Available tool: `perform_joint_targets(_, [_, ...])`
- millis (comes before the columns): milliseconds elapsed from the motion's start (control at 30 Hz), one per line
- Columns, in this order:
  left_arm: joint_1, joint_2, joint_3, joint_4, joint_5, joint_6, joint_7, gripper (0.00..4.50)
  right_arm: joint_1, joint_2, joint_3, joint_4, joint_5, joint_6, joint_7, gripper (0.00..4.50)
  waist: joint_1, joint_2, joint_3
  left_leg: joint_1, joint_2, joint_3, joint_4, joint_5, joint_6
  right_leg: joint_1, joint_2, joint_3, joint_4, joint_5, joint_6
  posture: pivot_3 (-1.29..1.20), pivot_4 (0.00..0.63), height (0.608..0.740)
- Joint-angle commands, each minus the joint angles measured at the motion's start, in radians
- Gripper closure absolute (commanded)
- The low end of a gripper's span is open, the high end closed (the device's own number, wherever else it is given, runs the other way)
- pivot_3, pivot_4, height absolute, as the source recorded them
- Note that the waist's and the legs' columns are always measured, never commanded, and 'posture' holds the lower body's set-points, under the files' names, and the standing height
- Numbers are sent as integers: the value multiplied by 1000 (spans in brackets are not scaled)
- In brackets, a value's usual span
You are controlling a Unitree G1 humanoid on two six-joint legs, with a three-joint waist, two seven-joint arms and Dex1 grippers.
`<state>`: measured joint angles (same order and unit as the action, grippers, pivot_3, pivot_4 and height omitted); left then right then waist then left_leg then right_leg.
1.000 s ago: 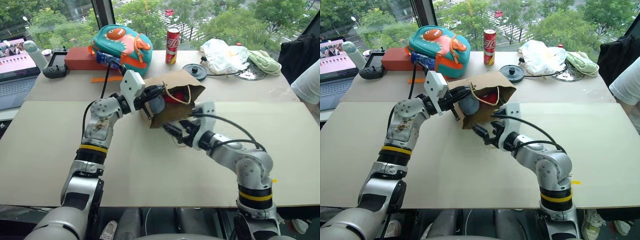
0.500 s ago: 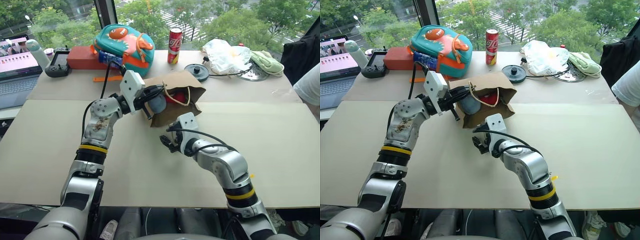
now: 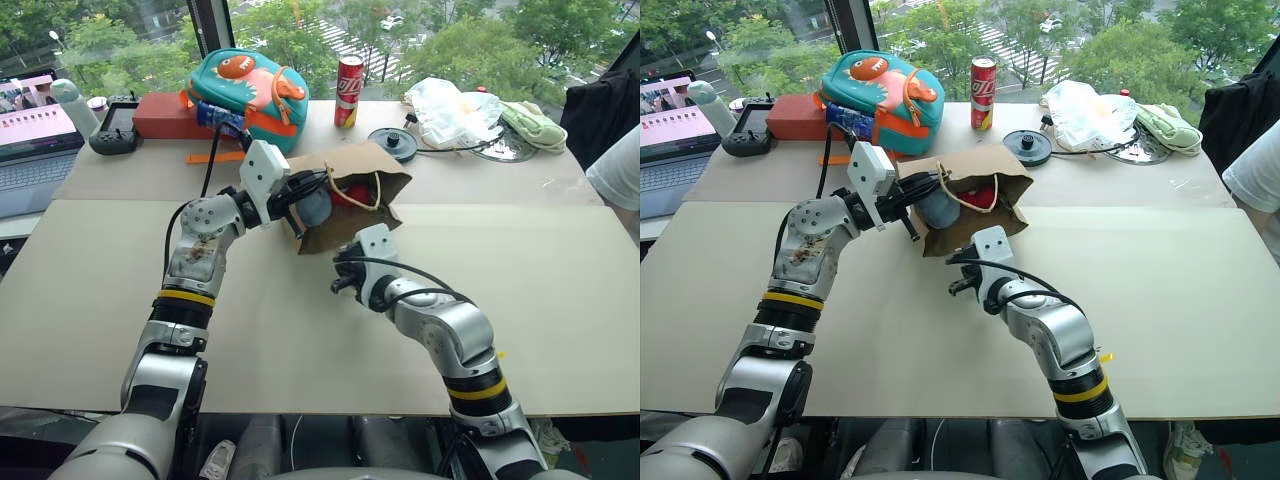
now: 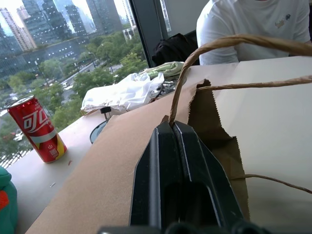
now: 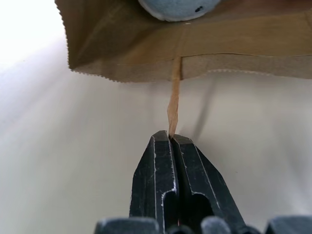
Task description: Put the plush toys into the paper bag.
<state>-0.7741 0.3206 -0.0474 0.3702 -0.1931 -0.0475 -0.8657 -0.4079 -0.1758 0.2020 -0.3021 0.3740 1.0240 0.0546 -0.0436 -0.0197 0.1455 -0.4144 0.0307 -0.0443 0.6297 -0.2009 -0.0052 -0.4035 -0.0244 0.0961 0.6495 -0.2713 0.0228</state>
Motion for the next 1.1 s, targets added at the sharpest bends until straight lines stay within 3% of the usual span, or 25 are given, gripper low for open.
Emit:
perform_joint_targets(33, [-14, -1, 3, -13, 0, -19, 6, 4500, -2, 9, -51, -42, -14, -18, -1, 4478, 0, 0, 0, 0, 0, 0, 0, 0, 0, 0, 0, 0, 0, 0, 0, 0, 150, 739])
perform_joint_targets(333, [-13, -20, 15, -62, -61, 73, -11, 4500, -15, -68, -128, -247, 24, -24, 83, 4478, 0, 0, 0, 0, 0, 0, 0, 0, 0, 0, 0, 0, 0, 0, 0, 0, 150, 739])
perform_joint_targets(567, [-53, -44, 83, -181, -252, 357, 3, 4500, -63, -177, -274, -483, 151, 117, 149, 4478, 0, 0, 0, 0, 0, -1, 0, 0, 0, 0, 0, 0, 0, 0, 0, 0, 150, 739])
perform_joint_targets(700, [-107, -51, 160, -182, -401, 600, 57, 4500, -182, -198, -351, -531, 214, 225, 139, 4478, -3, 0, 0, 0, 0, -1, 1, 0, 0, 0, 0, 0, 1, 0, 0, 0, 150, 739])
perform_joint_targets(900, [-94, -2, 115, -108, -359, 723, 71, 4500, -256, -192, -372, -543, 267, 338, 129, 4478, -3, 0, 0, 4, 0, -1, 0, 0, 0, 2, 1, 0, 1, 0, 0, 0, 150, 739])
perform_joint_targets(1100, [-74, 6, 79, -104, -348, 763, 46, 4500, -204, -180, -338, -539, 264, 413, 113, 4478, 2, 0, 0, 0, 0, -1, 0, 0, 0, 0, 0, 0, 1, 0, 0, 0, 150, 739])
